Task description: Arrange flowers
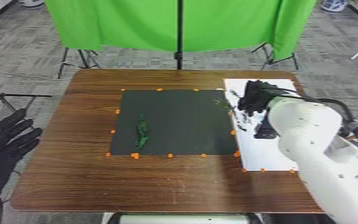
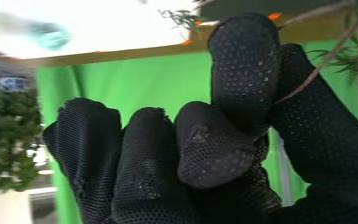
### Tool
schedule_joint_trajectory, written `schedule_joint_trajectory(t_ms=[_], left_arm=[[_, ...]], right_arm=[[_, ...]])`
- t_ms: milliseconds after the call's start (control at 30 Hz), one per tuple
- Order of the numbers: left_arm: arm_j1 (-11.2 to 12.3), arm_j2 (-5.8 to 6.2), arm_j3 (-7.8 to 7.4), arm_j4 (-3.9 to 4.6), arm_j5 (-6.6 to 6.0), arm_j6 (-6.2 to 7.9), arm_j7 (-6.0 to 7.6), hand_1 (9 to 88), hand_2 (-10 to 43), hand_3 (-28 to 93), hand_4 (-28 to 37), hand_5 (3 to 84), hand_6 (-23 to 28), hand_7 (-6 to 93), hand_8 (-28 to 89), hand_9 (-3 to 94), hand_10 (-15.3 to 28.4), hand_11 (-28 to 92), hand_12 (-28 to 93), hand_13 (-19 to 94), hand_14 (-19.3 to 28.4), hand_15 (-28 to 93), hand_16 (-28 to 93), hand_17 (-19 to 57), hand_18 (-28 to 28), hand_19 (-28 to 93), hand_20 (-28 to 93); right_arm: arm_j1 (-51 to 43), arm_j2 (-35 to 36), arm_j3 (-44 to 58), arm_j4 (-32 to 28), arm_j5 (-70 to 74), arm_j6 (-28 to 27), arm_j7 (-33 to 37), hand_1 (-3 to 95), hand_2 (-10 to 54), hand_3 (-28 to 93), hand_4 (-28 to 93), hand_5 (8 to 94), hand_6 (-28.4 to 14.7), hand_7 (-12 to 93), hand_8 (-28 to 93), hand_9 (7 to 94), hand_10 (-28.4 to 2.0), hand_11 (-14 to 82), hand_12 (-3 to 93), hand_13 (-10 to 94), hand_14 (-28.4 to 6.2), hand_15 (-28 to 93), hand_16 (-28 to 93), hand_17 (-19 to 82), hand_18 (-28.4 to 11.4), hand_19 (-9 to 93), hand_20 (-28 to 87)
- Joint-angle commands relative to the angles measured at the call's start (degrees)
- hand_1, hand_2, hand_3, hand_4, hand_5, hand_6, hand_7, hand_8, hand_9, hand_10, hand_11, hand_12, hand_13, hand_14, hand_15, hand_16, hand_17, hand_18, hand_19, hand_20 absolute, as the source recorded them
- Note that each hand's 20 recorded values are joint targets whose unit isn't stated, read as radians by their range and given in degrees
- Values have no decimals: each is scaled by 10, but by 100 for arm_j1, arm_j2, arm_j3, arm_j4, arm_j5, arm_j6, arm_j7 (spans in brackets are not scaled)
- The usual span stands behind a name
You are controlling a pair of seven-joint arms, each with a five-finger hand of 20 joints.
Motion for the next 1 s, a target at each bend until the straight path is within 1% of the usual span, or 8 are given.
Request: schedule_joint_trajectory(t_ms=[33, 200, 433, 533, 633, 700, 800, 1000], left_arm=[[-68, 84, 85, 79, 3, -45, -151, 243, -74, 692, -282, 292, 5, 233, -114, 235, 101, 208, 156, 215, 137, 298, 9, -98, 230, 441, 63], [-82, 115, 135, 102, -15, -35, -153, 243, -74, 692, -281, 292, 5, 231, -115, 235, 101, 208, 155, 215, 137, 298, 9, -98, 230, 442, 63], [-85, 115, 108, 92, -2, -72, -182, 243, -75, 692, -281, 293, 6, 231, -115, 235, 101, 209, 155, 215, 138, 298, 9, -98, 230, 441, 63], [-139, 101, 125, 97, 23, -115, -231, 243, -75, 693, -281, 293, 7, 229, -114, 235, 100, 209, 155, 215, 138, 298, 9, -98, 230, 441, 62], [-117, 123, 142, 91, 10, -70, -193, 243, -76, 695, -281, 293, 6, 229, -114, 235, 101, 209, 155, 216, 137, 298, 8, -98, 230, 441, 63], [-128, 69, 128, 88, 36, -95, -230, 243, -76, 694, -282, 292, 6, 229, -114, 235, 101, 209, 155, 216, 137, 298, 9, -98, 230, 441, 63], [-146, 103, 150, 100, 22, -75, -244, 243, -75, 694, -282, 292, 6, 230, -113, 235, 101, 207, 155, 216, 137, 298, 9, -98, 230, 442, 63], [-321, 163, 233, 158, 38, -132, -338, 243, -75, 694, -282, 293, 6, 229, -113, 235, 100, 207, 155, 216, 137, 298, 9, -98, 230, 442, 63]], right_arm=[[370, -1478, -1181, 767, -698, -151, -101, 353, -49, 874, -244, 931, 37, 528, -83, 937, -67, 694, 261, 912, -63, 853, 300, 585, -240, 932, 734], [444, -1639, -1673, 1162, -1780, -54, -181, 353, -48, 874, -248, 933, 36, 514, -86, 937, -66, 684, 252, 913, -61, 846, 301, 586, -239, 932, 731], [476, -1879, -1995, 1460, -2242, 124, -84, 349, -47, 874, -249, 933, 35, 507, -86, 937, -65, 678, 244, 914, -60, 840, 301, 585, -240, 932, 727], [464, -1978, -2008, 1578, -2268, 85, 1, 347, -44, 869, -254, 933, 37, 505, -87, 937, -64, 677, 242, 914, -59, 838, 300, 586, -239, 932, 726], [458, -2026, -2012, 1625, -2147, -66, 98, 348, -41, 864, -260, 934, 37, 502, -89, 937, -64, 676, 239, 916, -57, 833, 297, 588, -237, 932, 723], [464, -2073, -2041, 1670, -2086, -146, 147, 345, -36, 859, -264, 935, 37, 499, -90, 937, -62, 672, 236, 917, -55, 830, 297, 591, -236, 932, 719], [475, -2196, -2059, 1797, -1973, -268, 220, 343, -29, 854, -267, 937, 37, 495, -92, 937, -61, 672, 229, 925, -49, 818, 291, 602, -235, 932, 713], [336, -2544, -1763, 1839, -1267, -500, 634, 295, 40, 833, -268, 937, 40, 491, -90, 937, -57, 684, 197, 937, -43, 812, 281, 623, -234, 932, 711]])
